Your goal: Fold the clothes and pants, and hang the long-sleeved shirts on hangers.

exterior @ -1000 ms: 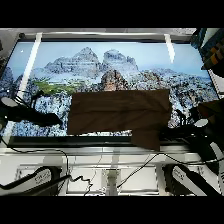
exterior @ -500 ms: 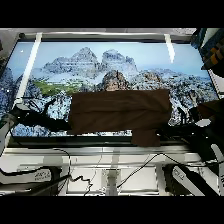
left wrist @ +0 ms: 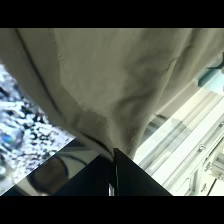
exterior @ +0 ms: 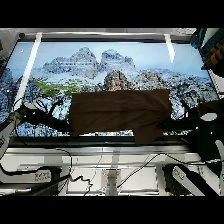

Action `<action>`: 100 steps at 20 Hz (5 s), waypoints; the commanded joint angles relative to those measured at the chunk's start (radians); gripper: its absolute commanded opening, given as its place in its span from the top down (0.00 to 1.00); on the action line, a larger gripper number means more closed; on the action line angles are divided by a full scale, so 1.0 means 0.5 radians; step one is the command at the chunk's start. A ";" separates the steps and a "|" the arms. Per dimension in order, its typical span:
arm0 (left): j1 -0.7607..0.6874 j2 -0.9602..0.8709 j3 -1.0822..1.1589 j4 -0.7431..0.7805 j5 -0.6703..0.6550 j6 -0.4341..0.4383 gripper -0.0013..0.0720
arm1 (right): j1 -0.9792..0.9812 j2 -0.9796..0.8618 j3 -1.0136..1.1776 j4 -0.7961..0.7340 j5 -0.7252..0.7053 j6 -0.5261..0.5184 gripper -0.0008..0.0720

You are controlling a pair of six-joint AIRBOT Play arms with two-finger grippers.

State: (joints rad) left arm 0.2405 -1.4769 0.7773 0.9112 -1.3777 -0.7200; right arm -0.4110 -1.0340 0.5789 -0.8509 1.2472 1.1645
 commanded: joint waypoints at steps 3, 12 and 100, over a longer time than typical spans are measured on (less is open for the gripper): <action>-0.002 -0.001 0.319 -0.264 -0.356 0.005 0.96 | 0.002 0.016 0.406 0.258 0.117 0.001 0.96; -0.087 -0.047 0.741 -1.077 0.872 -0.137 0.96 | 0.121 -0.124 0.591 0.499 -1.442 0.336 0.96; -1.768 -0.316 1.212 -0.356 1.872 -0.310 0.03 | 0.661 -1.041 2.058 -0.858 0.007 0.613 0.22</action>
State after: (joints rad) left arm -0.6472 -1.6470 1.3827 0.7189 -0.4744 -0.8749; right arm -0.0490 -1.5326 1.6089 -1.1828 1.2167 1.4754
